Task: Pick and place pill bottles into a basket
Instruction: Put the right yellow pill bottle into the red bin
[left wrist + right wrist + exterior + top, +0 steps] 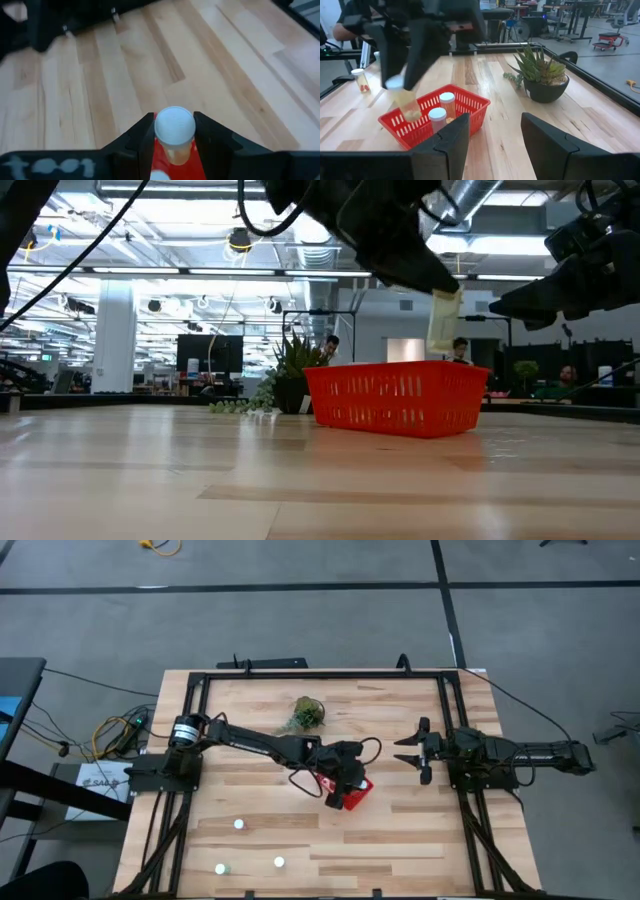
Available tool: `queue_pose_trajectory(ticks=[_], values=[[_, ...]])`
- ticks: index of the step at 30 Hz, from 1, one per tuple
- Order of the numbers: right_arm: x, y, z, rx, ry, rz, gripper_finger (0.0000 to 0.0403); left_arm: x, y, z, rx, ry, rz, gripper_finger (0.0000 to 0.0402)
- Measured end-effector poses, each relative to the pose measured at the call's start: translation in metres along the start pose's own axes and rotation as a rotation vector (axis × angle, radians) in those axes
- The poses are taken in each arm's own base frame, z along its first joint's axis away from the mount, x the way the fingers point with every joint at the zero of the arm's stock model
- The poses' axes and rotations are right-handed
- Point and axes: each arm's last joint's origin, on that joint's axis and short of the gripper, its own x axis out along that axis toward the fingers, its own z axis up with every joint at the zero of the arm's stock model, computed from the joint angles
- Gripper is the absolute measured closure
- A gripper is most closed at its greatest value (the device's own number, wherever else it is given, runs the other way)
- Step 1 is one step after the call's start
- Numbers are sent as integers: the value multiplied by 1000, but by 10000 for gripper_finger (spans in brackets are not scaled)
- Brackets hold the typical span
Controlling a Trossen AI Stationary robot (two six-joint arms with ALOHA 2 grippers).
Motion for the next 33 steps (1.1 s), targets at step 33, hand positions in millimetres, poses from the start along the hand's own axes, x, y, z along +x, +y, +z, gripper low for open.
queue_pose_trajectory(ticks=[33], values=[[0, 0, 0, 0, 0, 0, 230, 21, 4, -57, -126, -196, 73, 288]])
